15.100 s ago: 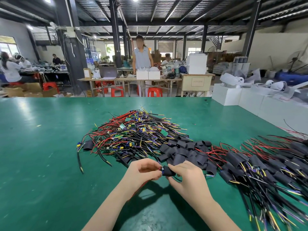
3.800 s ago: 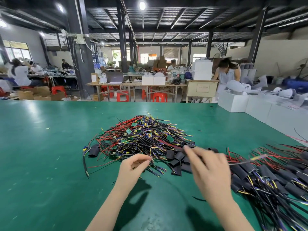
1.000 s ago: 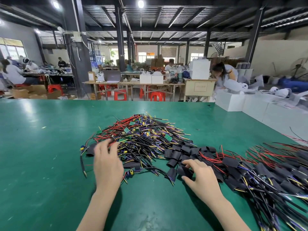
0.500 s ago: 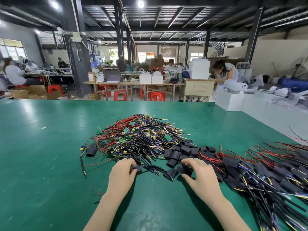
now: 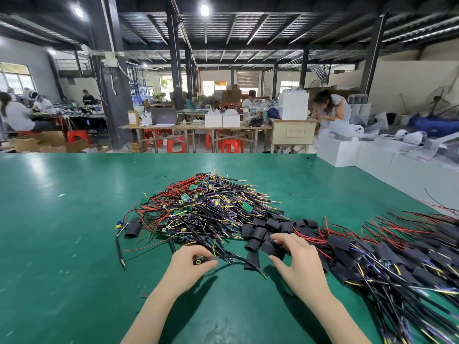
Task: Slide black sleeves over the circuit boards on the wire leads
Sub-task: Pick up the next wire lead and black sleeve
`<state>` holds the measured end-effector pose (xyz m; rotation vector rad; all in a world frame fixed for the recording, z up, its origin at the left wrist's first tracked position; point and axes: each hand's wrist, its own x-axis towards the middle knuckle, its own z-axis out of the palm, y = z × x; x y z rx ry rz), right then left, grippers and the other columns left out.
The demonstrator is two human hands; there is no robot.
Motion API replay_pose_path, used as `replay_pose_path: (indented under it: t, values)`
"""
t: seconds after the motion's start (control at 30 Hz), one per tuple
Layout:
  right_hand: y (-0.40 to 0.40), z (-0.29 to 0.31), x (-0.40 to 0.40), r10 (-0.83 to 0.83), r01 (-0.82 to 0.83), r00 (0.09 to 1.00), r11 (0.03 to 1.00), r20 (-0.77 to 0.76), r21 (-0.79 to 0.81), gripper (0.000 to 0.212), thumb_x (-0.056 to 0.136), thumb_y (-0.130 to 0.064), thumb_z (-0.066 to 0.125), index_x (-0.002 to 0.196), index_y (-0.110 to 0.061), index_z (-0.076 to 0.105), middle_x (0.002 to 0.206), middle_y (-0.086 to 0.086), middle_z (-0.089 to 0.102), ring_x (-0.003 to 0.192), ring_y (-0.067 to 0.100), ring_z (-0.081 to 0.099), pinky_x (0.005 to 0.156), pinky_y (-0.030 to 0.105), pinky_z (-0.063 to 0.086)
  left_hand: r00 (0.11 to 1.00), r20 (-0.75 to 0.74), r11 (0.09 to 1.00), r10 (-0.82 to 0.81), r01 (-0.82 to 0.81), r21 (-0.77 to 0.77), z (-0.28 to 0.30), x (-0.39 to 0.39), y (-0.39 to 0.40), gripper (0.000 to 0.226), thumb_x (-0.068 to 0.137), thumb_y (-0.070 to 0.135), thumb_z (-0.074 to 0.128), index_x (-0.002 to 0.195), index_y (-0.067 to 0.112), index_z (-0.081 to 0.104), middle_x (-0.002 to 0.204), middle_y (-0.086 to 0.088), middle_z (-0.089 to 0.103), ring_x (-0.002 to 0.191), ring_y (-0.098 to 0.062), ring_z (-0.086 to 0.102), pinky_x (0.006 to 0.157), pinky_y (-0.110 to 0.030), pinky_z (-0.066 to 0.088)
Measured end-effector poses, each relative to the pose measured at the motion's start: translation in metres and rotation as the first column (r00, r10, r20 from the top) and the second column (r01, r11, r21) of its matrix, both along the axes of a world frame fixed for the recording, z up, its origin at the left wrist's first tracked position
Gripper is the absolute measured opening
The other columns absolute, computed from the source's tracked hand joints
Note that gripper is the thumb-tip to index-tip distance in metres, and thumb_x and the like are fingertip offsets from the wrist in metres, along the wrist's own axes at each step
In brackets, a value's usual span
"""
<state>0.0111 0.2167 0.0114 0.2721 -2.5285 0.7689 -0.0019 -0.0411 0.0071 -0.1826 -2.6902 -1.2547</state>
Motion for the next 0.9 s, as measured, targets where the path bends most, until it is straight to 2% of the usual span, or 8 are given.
replay_pose_path:
  t: [0.03, 0.1, 0.23, 0.33, 0.53, 0.7, 0.9]
  values:
    - [0.0001, 0.0000, 0.0000, 0.002, -0.002, 1.000, 1.000, -0.002, -0.005, 0.041, 0.076, -0.021, 0.077, 0.115, -0.026, 0.062, 0.106, -0.012, 0.064, 0.103, 0.015, 0.059, 0.091, 0.039, 0.045, 1.000, 0.011, 1.000, -0.025, 0.024, 0.003, 0.0005, -0.0003, -0.0005, 0.011, 0.085, 0.025, 0.072, 0.075, 0.022, 0.075, 0.072, 0.011, 0.068, 0.058, 0.003, 0.055, 0.055, -0.013, 0.039]
    - [0.0003, 0.0003, 0.0002, -0.003, 0.003, 1.000, 1.000, -0.013, -0.024, 0.043, 0.075, -0.021, 0.078, 0.115, -0.025, 0.062, 0.105, -0.012, 0.065, 0.101, 0.014, 0.060, 0.090, 0.038, 0.045, 0.999, 0.014, 0.993, -0.042, 0.040, 0.111, 0.0008, -0.0017, -0.0008, 0.018, 0.088, 0.022, 0.068, 0.071, 0.022, 0.075, 0.062, 0.009, 0.065, 0.047, 0.001, 0.047, 0.047, -0.012, 0.034]
    - [0.0014, 0.0026, 0.0007, -0.005, 0.002, 0.999, 0.997, -0.037, -0.077, 0.045, 0.073, -0.018, 0.079, 0.115, -0.025, 0.063, 0.098, -0.013, 0.066, 0.095, 0.012, 0.062, 0.086, 0.040, 0.048, 1.000, -0.009, 0.899, 0.009, -0.004, 0.438, 0.0025, -0.0049, -0.0011, 0.019, 0.088, 0.016, 0.068, 0.071, 0.019, 0.075, 0.055, 0.004, 0.052, 0.046, -0.006, 0.034, 0.042, -0.016, 0.027]
    - [0.0023, 0.0040, 0.0001, 0.008, -0.013, 0.999, 0.995, -0.050, -0.102, 0.046, 0.073, -0.016, 0.079, 0.114, -0.026, 0.063, 0.096, -0.014, 0.067, 0.093, 0.010, 0.063, 0.086, 0.041, 0.048, 0.999, -0.034, 0.807, -0.014, 0.031, 0.590, 0.0044, -0.0057, -0.0022, 0.019, 0.090, 0.009, 0.065, 0.075, 0.013, 0.075, 0.058, 0.002, 0.046, 0.047, -0.008, 0.029, 0.043, -0.017, 0.021]
    - [0.0015, 0.0038, -0.0003, 0.023, -0.029, 0.996, 0.997, -0.083, -0.067, 0.051, 0.071, -0.015, 0.080, 0.115, -0.031, 0.062, 0.092, -0.022, 0.064, 0.088, 0.003, 0.060, 0.088, 0.038, 0.043, 0.995, -0.074, 0.745, -0.062, 0.095, 0.661, 0.0041, -0.0057, -0.0041, 0.021, 0.093, 0.008, 0.060, 0.079, 0.009, 0.075, 0.061, -0.001, 0.045, 0.049, -0.011, 0.024, 0.045, -0.022, 0.016]
    - [0.0018, 0.0010, -0.0013, 0.038, -0.043, 0.995, 0.998, -0.094, -0.051, 0.051, 0.071, -0.016, 0.080, 0.116, -0.033, 0.061, 0.090, -0.023, 0.063, 0.082, -0.003, 0.055, 0.085, 0.032, 0.039, 0.995, -0.086, 0.698, -0.049, 0.096, 0.710, 0.0038, -0.0076, -0.0054, 0.019, 0.093, 0.010, 0.060, 0.082, 0.006, 0.075, 0.061, -0.002, 0.043, 0.049, -0.010, 0.024, 0.043, -0.019, 0.019]
    - [-0.0022, 0.0005, 0.0000, 0.088, -0.096, 0.991, 0.993, -0.097, -0.071, 0.059, 0.072, -0.017, 0.080, 0.117, -0.045, 0.052, 0.094, -0.025, 0.062, 0.090, -0.006, 0.056, 0.088, 0.027, 0.034, 0.995, -0.073, 0.679, -0.062, 0.095, 0.728, 0.0018, -0.0087, -0.0065, 0.018, 0.092, 0.011, 0.060, 0.082, 0.007, 0.075, 0.061, -0.001, 0.044, 0.048, -0.010, 0.026, 0.042, -0.018, 0.021]
